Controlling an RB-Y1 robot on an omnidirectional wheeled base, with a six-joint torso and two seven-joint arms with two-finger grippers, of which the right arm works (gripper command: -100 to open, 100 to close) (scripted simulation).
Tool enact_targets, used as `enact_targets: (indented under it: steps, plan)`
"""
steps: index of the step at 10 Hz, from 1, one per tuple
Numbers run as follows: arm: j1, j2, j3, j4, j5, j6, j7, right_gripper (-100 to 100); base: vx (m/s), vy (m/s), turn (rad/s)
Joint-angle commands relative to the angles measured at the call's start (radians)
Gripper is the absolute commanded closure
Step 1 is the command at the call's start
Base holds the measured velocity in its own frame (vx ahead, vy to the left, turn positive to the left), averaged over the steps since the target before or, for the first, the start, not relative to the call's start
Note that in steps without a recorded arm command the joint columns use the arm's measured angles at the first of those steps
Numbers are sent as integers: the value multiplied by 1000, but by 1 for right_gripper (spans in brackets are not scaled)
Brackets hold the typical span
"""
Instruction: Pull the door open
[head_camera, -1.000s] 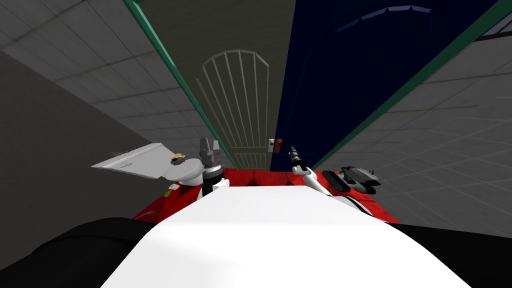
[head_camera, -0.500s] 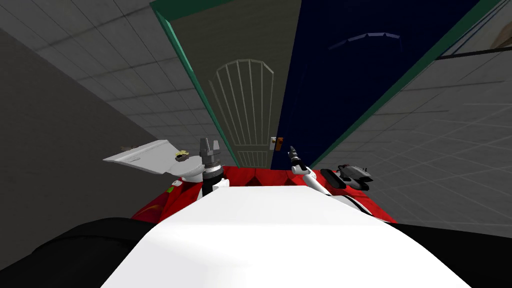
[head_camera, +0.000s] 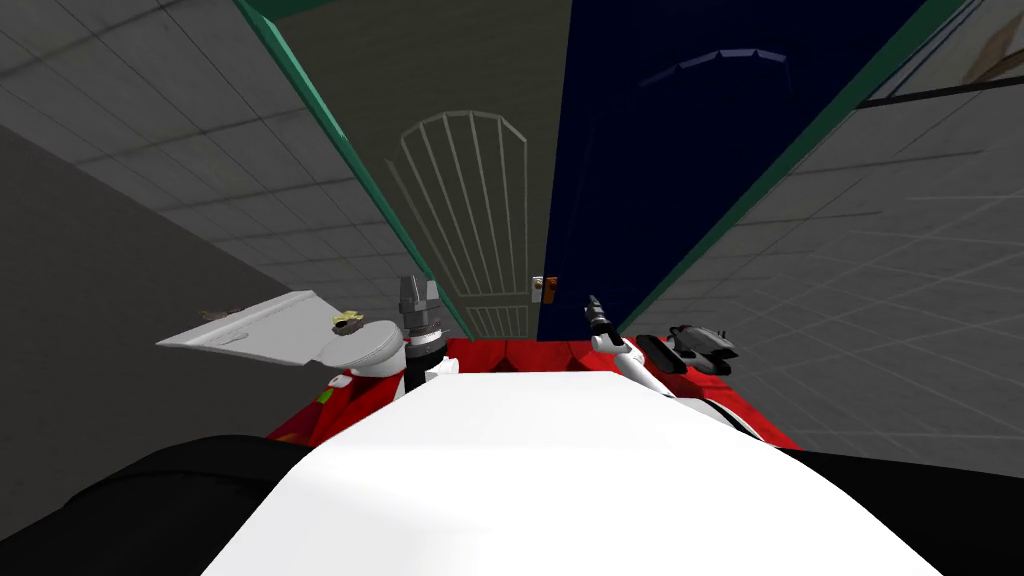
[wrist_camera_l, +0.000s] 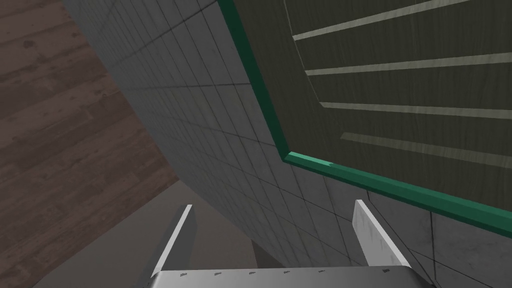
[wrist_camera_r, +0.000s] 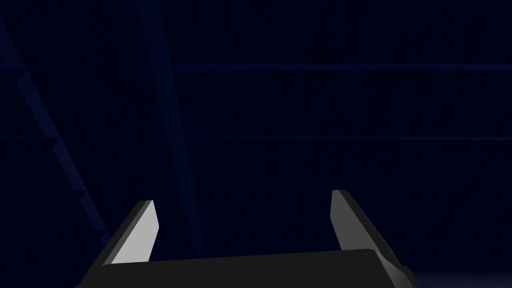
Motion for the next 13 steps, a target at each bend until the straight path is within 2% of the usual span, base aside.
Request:
enact_targets:
  steps: [1,3,5,6,7,12,13]
  plan:
    - [-5,5,-1,-4,1,2,3,-100,184,18,78]
    - [-20,20,11,-9,4,1,4,-100,224,36,103]
    - [-44,45,33,-21,9,0,5,-100,213,117,191]
    - [-35,39,24,-30,8,10,9,-100,93,51,37]
    - [-35,39,24,-30,8,10,9,100,-9,-4,-33]
    - [-35,39,24,-30,8,10,9,100,-21,-12,-1]
    - [-20,25,15,-27,4,10,7,-100,-163,-49,-145]
